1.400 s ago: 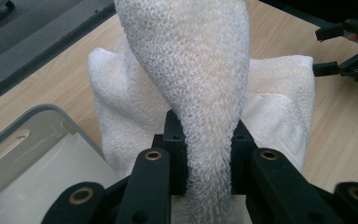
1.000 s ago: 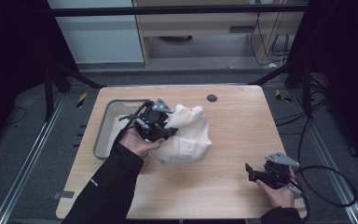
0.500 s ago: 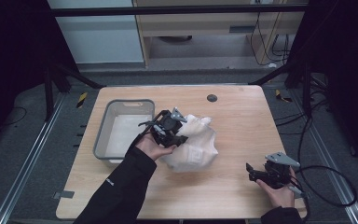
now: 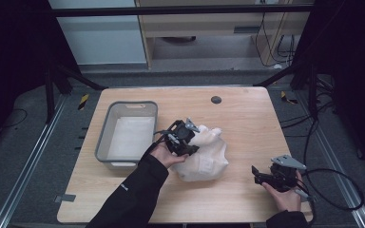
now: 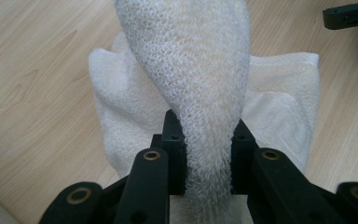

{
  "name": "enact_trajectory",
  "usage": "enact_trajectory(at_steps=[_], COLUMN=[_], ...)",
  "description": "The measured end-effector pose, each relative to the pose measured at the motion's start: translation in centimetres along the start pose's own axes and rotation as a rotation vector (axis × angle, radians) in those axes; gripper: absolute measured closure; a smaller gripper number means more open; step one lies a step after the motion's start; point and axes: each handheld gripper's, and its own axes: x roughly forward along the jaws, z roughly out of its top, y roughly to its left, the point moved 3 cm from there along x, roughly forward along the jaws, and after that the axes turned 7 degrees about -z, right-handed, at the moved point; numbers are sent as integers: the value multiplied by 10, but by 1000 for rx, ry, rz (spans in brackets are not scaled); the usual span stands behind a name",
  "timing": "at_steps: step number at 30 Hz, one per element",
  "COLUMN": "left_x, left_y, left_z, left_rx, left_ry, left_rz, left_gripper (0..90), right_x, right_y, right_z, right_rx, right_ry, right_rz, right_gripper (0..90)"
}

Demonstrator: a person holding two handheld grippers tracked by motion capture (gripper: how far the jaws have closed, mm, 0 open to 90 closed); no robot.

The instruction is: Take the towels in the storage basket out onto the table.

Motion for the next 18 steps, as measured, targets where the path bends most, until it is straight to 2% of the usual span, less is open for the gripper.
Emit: enact_trajectory(at_steps=[12,18], left_x=[26,29], left_y=[2,2], left_z=[-11,-14], left_rx=[-9,-6], left_ry=[26,11], left_rz=[11,25], left_gripper=[622,556], right_x=[1,1], right_y=[0,0], right_z=[-1,-1], right_rx=[-8,-8], right_ry=[5,5], right_rz=[-5,-5], right_gripper=[72,71])
